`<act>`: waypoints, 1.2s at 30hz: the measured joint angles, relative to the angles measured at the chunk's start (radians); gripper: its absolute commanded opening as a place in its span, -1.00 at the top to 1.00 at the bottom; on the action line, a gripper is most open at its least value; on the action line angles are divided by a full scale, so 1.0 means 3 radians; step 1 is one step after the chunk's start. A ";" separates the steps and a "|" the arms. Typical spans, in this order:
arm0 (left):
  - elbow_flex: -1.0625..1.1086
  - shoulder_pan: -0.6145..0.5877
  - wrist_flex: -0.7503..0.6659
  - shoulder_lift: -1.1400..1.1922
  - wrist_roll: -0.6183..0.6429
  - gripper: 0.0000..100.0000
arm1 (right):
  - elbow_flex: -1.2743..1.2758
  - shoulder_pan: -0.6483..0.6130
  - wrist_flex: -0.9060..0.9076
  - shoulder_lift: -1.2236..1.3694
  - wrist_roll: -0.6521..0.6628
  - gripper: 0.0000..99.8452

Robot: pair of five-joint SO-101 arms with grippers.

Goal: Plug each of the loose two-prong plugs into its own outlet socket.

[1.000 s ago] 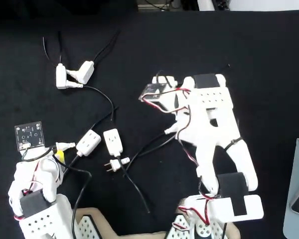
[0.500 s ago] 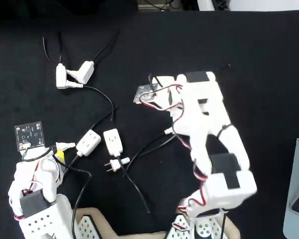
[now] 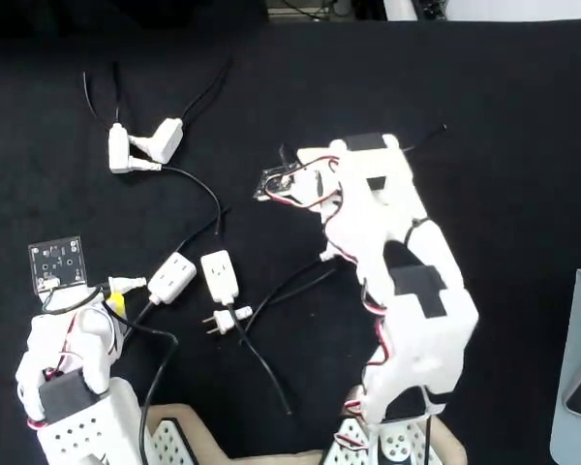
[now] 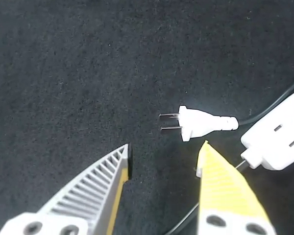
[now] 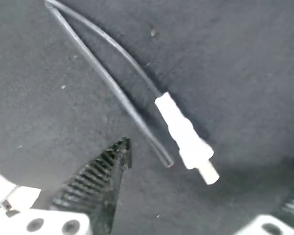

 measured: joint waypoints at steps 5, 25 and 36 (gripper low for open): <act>0.0000 0.0000 0.0000 0.0000 0.0000 0.54 | -0.0010 0.0000 -0.0107 0.0189 0.0000 0.27; 0.0000 0.0000 0.0000 0.0000 0.0000 0.54 | -0.0138 0.0010 0.0097 0.0297 0.0000 0.77; 0.0000 0.0000 0.0000 0.0000 0.0000 0.54 | -0.0026 0.0312 0.0322 -0.0087 0.0000 0.98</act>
